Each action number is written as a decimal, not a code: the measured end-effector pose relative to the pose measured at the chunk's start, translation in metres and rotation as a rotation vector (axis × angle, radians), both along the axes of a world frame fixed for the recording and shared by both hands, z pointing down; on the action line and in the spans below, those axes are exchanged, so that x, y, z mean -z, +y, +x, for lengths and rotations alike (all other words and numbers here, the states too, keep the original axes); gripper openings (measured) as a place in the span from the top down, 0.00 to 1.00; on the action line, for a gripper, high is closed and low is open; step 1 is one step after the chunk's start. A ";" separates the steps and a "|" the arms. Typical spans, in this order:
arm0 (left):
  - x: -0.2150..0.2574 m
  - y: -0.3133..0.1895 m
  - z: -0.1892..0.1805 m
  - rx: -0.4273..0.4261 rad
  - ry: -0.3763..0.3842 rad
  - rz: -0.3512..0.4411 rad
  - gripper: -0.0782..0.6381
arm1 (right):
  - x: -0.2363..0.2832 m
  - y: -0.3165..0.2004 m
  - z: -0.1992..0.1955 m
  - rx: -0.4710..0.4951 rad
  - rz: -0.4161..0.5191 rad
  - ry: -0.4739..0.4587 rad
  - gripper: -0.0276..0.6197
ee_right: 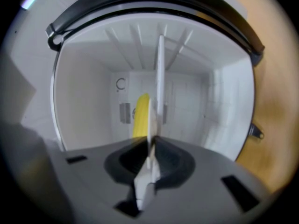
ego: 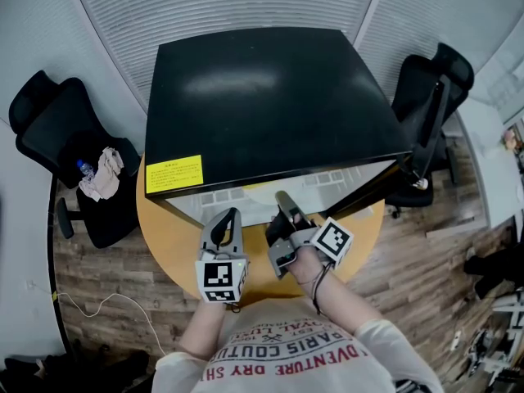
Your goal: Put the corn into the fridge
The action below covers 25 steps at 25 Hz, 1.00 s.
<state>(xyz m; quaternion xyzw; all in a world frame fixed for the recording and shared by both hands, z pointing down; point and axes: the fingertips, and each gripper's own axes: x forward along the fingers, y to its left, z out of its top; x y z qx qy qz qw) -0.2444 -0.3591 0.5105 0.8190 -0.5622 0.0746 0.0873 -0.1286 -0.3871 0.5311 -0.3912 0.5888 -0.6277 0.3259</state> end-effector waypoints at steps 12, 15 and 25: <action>-0.001 0.005 0.005 -0.008 -0.009 -0.004 0.85 | 0.010 0.000 -0.001 0.038 0.078 0.008 0.75; 0.002 0.008 0.006 -0.001 -0.013 0.003 0.85 | 0.010 0.006 -0.001 0.048 0.073 0.001 0.69; 0.010 0.035 0.018 0.020 -0.007 0.008 0.85 | 0.001 0.056 0.006 0.180 0.120 0.163 0.89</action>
